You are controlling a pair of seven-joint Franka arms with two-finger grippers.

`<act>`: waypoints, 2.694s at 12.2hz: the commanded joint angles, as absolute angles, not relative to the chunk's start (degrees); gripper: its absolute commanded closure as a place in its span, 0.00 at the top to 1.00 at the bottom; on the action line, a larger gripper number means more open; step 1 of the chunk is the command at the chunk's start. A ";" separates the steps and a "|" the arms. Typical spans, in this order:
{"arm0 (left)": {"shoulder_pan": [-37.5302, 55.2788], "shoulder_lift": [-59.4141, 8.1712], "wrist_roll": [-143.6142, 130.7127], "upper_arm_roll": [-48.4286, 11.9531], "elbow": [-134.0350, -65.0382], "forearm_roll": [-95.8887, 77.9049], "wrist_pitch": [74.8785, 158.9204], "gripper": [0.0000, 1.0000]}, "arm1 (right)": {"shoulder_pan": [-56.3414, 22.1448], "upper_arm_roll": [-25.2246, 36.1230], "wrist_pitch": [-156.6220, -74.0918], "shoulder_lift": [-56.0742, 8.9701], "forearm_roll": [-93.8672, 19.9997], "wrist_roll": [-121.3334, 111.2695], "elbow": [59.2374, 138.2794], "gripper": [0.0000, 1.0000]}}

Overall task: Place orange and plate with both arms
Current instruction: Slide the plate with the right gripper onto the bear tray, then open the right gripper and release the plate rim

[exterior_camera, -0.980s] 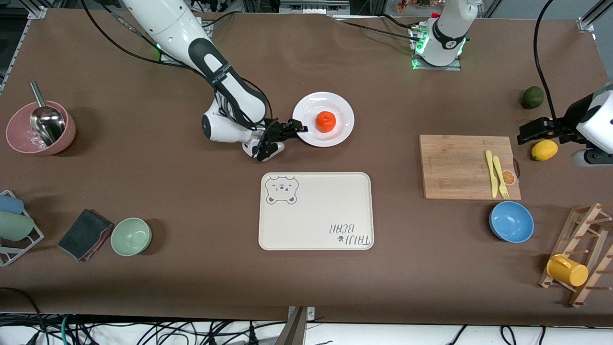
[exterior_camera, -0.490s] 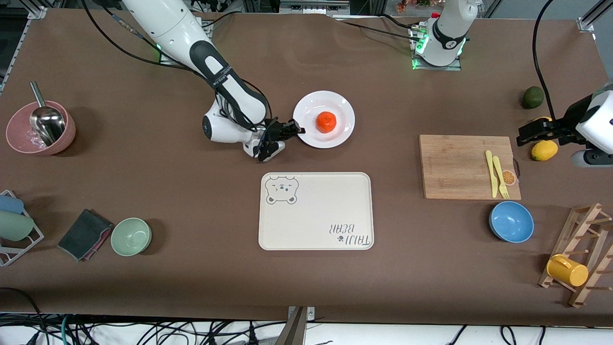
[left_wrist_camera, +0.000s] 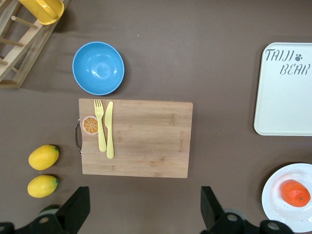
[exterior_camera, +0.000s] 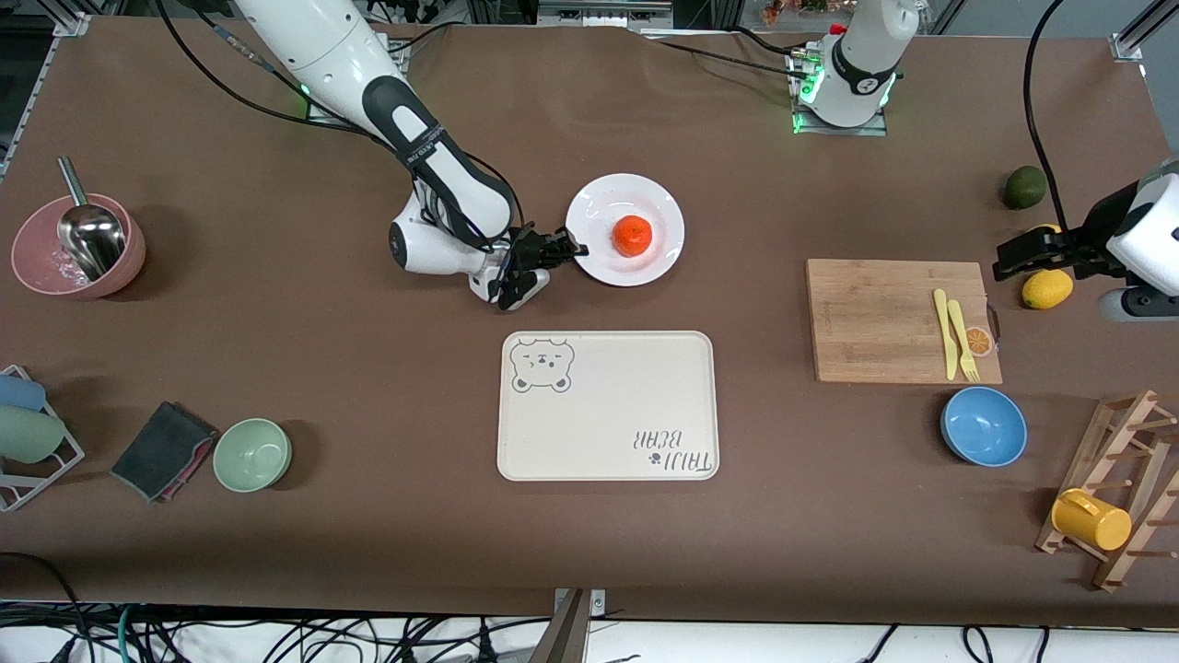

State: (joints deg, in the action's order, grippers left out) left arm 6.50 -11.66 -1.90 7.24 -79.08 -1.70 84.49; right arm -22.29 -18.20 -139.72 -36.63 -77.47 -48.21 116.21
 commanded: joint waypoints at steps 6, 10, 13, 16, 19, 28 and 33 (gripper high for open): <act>6.42 -11.43 -0.70 7.38 -79.10 -3.34 84.90 1.00 | -21.27 -18.19 -140.89 -36.12 -78.31 -44.58 108.29 0.00; 6.42 -11.43 -0.70 7.38 -79.10 -3.34 84.90 1.00 | -20.05 -16.80 -140.89 -40.15 -77.61 -40.17 96.28 0.00; 6.42 -11.43 -0.70 7.38 -79.10 -3.34 84.90 1.00 | -18.99 -13.28 -140.89 -47.88 -76.82 -40.25 85.81 0.00; 6.42 -11.43 -0.79 7.38 -79.10 -3.34 84.90 1.00 | -15.92 -12.92 -136.87 -52.10 -76.82 -38.86 79.83 0.00; 6.42 -11.43 -0.70 7.38 -79.10 -3.34 84.90 1.00 | -16.34 -12.92 -135.97 -58.08 -76.73 -37.44 73.22 0.00; 6.33 -11.43 -0.70 7.38 -79.10 -3.34 84.90 1.00 | -17.14 -12.83 -135.97 -59.77 -72.86 -38.50 73.92 0.00; 6.24 -11.43 -0.70 7.38 -79.10 -3.34 84.90 1.00 | -16.70 -12.92 -135.97 -59.50 -71.37 -38.32 74.27 0.71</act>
